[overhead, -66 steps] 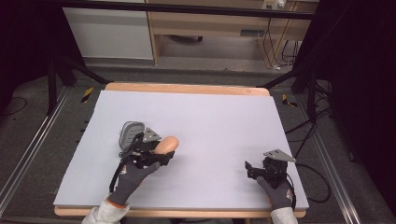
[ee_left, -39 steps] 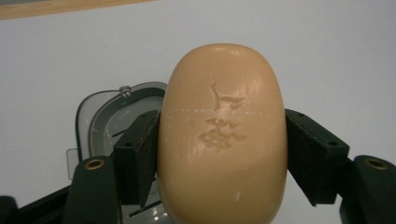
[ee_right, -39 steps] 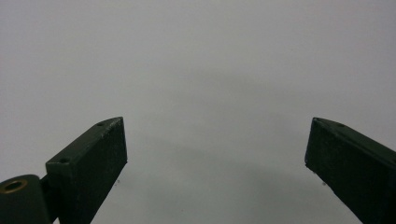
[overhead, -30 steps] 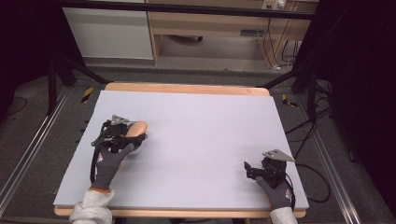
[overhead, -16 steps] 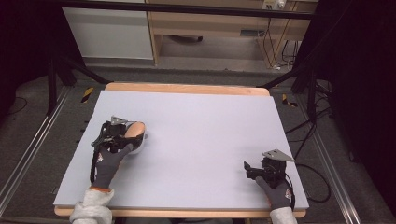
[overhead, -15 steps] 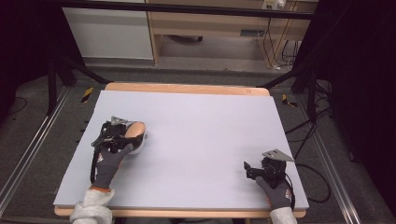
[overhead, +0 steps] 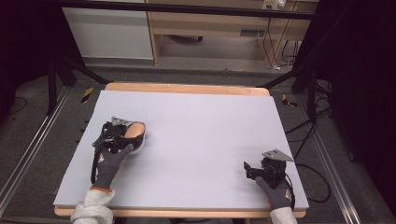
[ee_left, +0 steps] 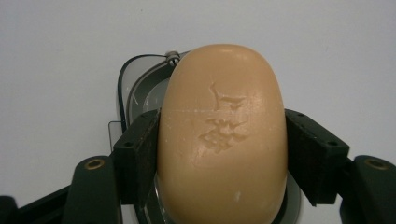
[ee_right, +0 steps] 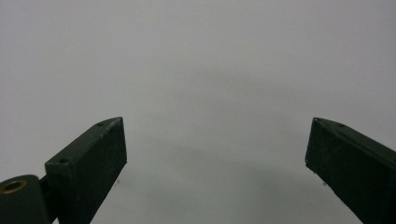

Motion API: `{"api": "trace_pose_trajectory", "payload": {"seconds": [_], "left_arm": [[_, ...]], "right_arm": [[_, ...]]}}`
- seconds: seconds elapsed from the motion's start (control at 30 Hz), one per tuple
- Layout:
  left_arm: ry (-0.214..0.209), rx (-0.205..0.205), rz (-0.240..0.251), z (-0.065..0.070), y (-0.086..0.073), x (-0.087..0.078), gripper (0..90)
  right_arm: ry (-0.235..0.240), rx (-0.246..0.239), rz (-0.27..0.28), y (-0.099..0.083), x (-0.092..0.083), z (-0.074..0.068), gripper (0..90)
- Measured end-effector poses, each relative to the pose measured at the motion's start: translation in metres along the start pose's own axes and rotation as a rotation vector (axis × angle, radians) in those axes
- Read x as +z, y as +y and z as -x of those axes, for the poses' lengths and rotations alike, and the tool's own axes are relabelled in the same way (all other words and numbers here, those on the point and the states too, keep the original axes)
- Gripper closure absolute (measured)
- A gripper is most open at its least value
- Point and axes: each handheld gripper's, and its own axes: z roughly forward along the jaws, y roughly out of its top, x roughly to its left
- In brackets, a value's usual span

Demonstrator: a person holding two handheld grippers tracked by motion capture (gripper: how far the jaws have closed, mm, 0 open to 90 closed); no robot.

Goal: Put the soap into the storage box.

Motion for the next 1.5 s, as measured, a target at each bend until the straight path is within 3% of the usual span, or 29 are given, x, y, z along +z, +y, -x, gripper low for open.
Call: {"api": "trace_pose_trajectory", "payload": {"seconds": [0.2,0.37,0.43,0.67,1.07,1.23,1.5], "left_arm": [[-0.005,-0.009,0.000,-0.001,0.000,0.000,30.9],[0.001,0.011,0.002,0.001,0.000,0.000,30.1],[0.022,0.023,0.008,0.002,0.001,-0.001,28.0],[-0.014,0.029,0.025,0.004,0.001,-0.004,29.2],[-0.106,0.049,0.091,0.022,0.005,-0.019,30.5],[-0.153,0.078,0.107,0.035,0.004,-0.025,30.9],[-0.178,0.118,0.112,0.047,-0.007,-0.036,31.6]], "right_arm": [[-0.002,-0.004,0.001,0.000,0.000,0.000,5.5],[-0.007,-0.002,-0.002,0.000,0.000,-0.001,5.5],[-0.009,-0.003,0.000,0.000,0.000,-0.001,5.5],[-0.005,-0.001,0.000,0.000,0.000,-0.001,5.5],[-0.003,0.007,0.001,0.000,-0.001,0.000,5.5],[-0.006,0.008,0.006,0.000,-0.001,0.001,5.5],[-0.011,0.016,0.009,-0.001,-0.002,0.004,5.4]]}}
